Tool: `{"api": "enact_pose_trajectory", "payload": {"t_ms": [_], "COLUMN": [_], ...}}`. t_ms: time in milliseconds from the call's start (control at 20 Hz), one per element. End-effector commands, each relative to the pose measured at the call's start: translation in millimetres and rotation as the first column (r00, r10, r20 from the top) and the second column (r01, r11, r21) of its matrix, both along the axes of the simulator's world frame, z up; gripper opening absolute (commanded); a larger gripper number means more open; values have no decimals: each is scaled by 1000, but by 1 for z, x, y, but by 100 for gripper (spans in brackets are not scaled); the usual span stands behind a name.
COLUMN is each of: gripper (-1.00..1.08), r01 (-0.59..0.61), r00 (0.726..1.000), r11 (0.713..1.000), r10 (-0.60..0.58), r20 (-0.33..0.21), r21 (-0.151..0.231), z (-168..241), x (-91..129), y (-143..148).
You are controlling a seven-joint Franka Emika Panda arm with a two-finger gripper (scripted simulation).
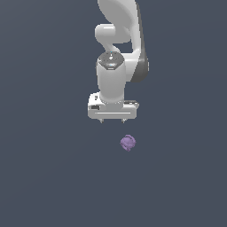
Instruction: Pick up the object and move it to a goal position.
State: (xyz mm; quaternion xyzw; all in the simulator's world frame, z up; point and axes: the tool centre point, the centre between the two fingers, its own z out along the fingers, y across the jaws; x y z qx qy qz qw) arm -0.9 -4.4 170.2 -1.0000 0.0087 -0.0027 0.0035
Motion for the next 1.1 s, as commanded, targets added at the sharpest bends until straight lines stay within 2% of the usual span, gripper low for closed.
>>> {"api": "enact_pose_trajectory", "payload": {"t_ms": [0,450,1050], "gripper": [100,100,100], "r01": [0,-32,24], "r00": [1000,998,998], "r11": [1000,999,1000], "r10": [0,32,-25], "r20": [0,-59,-54], "r21": [0,-12,-13], "z": [0,-18,-21], "x": [0,-17,-11], "y": [0,6,10]}}
